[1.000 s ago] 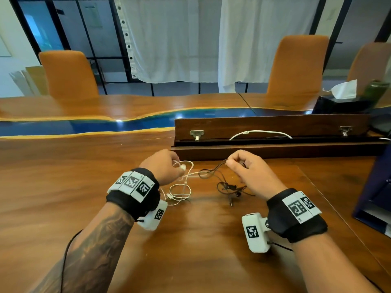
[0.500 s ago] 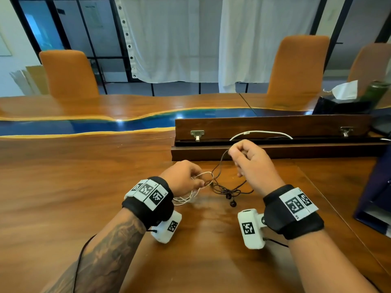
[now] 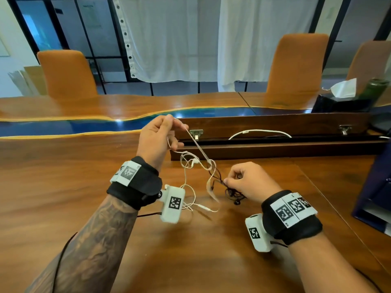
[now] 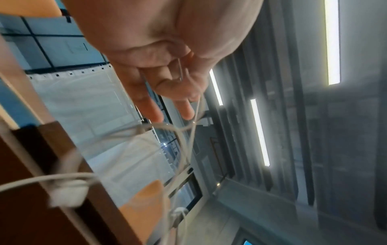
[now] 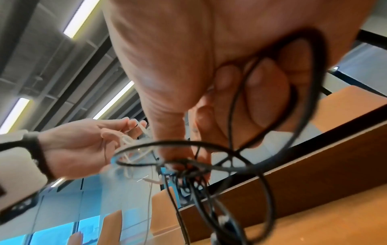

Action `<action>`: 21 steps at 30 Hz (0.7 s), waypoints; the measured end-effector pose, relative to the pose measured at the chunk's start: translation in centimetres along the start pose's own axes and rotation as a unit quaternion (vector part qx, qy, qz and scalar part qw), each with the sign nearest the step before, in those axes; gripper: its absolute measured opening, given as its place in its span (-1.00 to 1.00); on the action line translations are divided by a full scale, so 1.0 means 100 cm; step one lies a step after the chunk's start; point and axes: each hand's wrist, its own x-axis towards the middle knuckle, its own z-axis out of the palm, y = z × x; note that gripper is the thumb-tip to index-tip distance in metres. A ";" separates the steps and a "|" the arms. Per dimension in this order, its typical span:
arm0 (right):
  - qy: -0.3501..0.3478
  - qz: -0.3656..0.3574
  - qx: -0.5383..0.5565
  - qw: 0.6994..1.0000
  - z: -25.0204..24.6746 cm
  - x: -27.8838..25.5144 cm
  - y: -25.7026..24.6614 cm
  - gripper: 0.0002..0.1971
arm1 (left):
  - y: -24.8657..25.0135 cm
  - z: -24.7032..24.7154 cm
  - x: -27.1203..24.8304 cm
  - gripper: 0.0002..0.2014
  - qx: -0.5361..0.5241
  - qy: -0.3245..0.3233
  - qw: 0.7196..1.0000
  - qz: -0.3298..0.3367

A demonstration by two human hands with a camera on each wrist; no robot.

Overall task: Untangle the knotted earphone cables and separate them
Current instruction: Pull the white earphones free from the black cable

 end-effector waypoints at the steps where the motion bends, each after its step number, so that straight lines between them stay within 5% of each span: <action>1: -0.011 0.005 -0.020 1.000 0.000 0.001 -0.001 -0.79 | 0.003 0.002 -0.002 -0.68 -0.001 -0.003 1.000 0.010; 7: 0.001 0.039 -0.040 0.998 0.002 0.000 -0.004 -0.80 | 0.014 0.009 -0.008 -0.69 -0.043 -0.026 0.999 0.020; 14: -0.008 -0.032 0.165 0.986 -0.014 -0.005 -0.012 -0.84 | 0.013 0.016 -0.010 -0.70 0.066 -0.122 0.990 -0.013; 17: -0.007 -0.058 0.149 0.987 -0.023 -0.009 -0.018 -0.89 | 0.007 0.012 -0.008 -0.70 0.171 -0.092 0.981 -0.008; 21: 0.010 -0.086 0.171 0.981 -0.032 -0.011 -0.025 -0.85 | -0.009 -0.001 -0.009 -0.81 0.381 -0.089 0.919 -0.041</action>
